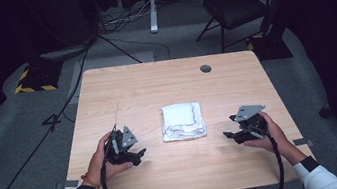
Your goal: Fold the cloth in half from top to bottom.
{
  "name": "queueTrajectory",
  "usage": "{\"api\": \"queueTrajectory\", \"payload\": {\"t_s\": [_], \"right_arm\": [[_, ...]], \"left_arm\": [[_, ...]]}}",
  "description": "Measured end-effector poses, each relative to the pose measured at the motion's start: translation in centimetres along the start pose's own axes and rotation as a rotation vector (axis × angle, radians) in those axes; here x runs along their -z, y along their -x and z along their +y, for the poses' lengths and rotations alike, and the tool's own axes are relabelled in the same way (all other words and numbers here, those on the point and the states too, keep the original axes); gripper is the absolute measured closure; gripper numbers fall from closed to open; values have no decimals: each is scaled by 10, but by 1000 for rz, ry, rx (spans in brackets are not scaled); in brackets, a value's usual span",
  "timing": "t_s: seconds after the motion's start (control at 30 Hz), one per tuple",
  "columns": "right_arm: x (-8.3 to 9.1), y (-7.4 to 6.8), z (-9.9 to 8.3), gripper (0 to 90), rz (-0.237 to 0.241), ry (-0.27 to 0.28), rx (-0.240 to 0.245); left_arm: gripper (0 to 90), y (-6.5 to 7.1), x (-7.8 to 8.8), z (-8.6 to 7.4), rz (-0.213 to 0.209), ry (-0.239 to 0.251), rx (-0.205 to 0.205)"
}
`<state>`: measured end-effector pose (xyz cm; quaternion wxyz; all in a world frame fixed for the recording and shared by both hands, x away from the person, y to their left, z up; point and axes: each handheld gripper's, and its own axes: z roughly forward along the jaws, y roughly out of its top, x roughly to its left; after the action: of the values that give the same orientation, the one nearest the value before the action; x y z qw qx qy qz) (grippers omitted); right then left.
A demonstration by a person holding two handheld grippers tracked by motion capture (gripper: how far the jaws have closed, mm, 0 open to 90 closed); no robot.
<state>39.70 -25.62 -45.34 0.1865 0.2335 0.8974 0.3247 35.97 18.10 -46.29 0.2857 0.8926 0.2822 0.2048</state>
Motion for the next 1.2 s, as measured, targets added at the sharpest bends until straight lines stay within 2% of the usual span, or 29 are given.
{"api": "queueTrajectory", "payload": {"t_s": [0.1, 0.27, 0.4, 0.47, 0.67, 0.73, 0.77, 0.83, 0.93, 1.0, 1.07, 1.2], "right_arm": [[9, 3, -12, 335, -29, -7, -13], [19, 5, -34, 330, -50, -32, -25], [26, 9, -55, 326, -56, -45, -65], [29, 11, -64, 323, -57, -48, -75], [39, 18, -94, 321, -69, -38, -154], [43, 21, -103, 316, -67, -32, -180], [44, 21, -106, 315, -66, -27, -190], [46, 21, -115, 299, -63, -10, -223], [50, 21, -127, 279, -55, 27, -282], [52, 20, -132, 267, -65, 46, -315], [54, 18, -135, 257, -76, 55, -322], [53, 18, -136, 246, -78, 64, -327]], "left_arm": [[198, 3, 4, -10, 10, -18, 2], [196, 6, 10, -25, 14, -35, 20], [181, 7, 14, -36, 3, -44, 34], [174, 5, 16, -42, 3, -34, 55], [173, -1, 20, -55, -8, -21, 113], [174, -3, 20, -60, -27, -15, 148], [174, -3, 19, -62, -35, -23, 152], [174, -2, 17, -67, -26, -45, 156], [178, -2, 20, -77, -35, -11, 193], [177, -6, 22, -89, -73, 26, 260], [173, -9, 25, -98, -53, 53, 264], [173, -9, 28, -102, -27, 49, 294]]}}
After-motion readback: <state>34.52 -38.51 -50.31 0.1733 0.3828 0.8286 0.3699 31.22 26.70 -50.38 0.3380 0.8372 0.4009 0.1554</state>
